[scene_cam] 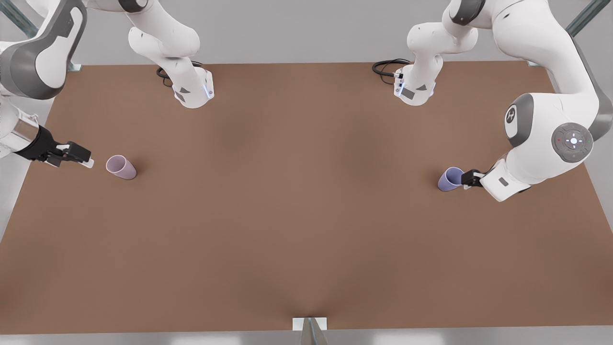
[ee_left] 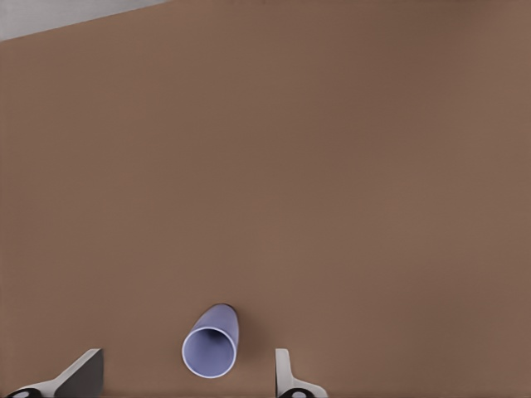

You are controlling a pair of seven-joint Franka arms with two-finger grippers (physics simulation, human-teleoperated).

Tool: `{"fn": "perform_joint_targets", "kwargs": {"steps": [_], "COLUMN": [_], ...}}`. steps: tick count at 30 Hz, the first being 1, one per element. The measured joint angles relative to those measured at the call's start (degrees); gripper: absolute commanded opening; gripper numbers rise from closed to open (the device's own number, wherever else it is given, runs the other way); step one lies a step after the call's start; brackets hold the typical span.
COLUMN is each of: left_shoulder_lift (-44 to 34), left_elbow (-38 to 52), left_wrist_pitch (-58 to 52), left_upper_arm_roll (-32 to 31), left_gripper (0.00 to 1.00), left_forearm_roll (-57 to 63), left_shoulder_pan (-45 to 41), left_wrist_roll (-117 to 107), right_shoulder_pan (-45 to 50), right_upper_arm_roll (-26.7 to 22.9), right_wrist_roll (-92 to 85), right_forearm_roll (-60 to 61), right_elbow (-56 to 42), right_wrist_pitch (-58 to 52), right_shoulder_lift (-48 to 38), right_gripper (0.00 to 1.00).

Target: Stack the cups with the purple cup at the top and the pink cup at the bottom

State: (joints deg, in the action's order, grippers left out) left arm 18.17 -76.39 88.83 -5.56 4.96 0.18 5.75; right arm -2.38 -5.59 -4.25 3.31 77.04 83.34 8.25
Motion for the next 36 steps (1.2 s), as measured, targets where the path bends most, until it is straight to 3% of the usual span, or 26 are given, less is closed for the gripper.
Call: {"fn": "perform_joint_targets", "kwargs": {"steps": [4,8,12,20,29,36], "left_shoulder_lift": [0.0,0.6,1.1,1.5,2.2,2.7], "left_elbow": [-0.6,-1.3,-1.7,-1.7,-1.7,-1.7], "left_wrist_pitch": [-0.3,-0.4,-0.5,-0.6,-0.8,-1.1], "left_upper_arm_roll": [0.1,0.3,0.7,1.3,1.4,1.4], "left_gripper": [1.0,1.0,1.0,1.0,1.0,1.0], "left_forearm_roll": [-0.1,-0.3,-0.4,-0.4,-0.3,-0.3], "left_shoulder_pan": [0.1,0.2,0.2,0.2,0.2,0.2], "left_wrist_roll": [0.3,0.6,0.8,1.1,1.3,1.4], "right_shoulder_pan": [-0.2,-1.8,-2.9,-6.4,-6.0,-6.4], "right_upper_arm_roll": [-0.2,-0.9,-5.1,-14.5,-15.6,-18.2], "right_wrist_roll": [-0.2,-0.4,-2.3,-11.0,-24.0,-33.9], "right_forearm_roll": [-0.3,-0.2,0.1,2.7,3.3,3.1], "right_elbow": [2.1,15.1,22.1,34.7,48.9,54.3], "right_wrist_pitch": [0.2,3.5,6.6,22.4,42.6,49.9], "right_shoulder_lift": [1.2,-3.1,-3.1,2.9,0.7,-1.1], "right_gripper": [1.0,1.0,1.0,1.0,1.0,1.0]}}
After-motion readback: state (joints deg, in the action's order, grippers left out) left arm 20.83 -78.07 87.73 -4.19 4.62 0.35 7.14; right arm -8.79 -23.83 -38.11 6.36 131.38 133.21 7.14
